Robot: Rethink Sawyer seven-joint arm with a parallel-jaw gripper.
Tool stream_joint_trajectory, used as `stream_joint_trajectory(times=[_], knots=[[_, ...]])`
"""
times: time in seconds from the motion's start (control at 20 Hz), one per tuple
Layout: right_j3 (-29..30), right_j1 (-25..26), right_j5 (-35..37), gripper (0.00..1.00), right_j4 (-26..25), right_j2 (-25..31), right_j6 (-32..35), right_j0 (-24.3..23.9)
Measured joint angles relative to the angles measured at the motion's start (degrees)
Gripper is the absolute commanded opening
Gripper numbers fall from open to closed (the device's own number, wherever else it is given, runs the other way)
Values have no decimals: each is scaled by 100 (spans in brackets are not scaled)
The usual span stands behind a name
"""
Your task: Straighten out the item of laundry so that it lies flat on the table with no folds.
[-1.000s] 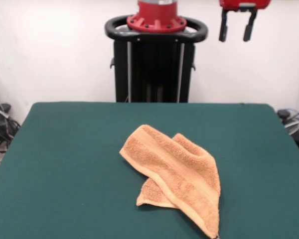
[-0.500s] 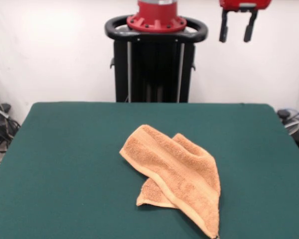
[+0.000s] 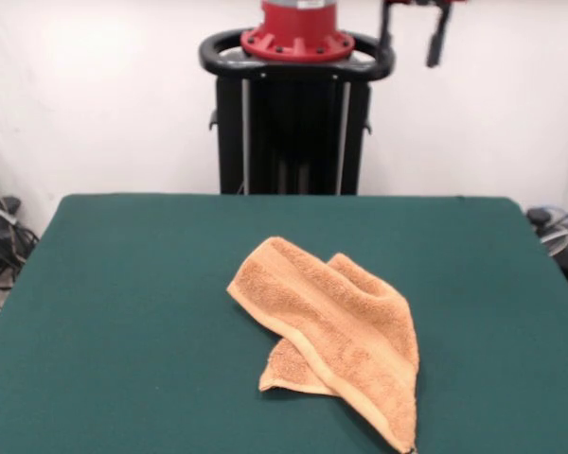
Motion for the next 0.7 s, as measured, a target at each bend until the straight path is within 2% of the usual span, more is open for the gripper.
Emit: stream_joint_trajectory(times=[0.3, 0.7], knots=[[40, -201, 0, 100, -1, 31, 0, -857], [244, -138, -102, 100, -1, 310, 0, -1365]])
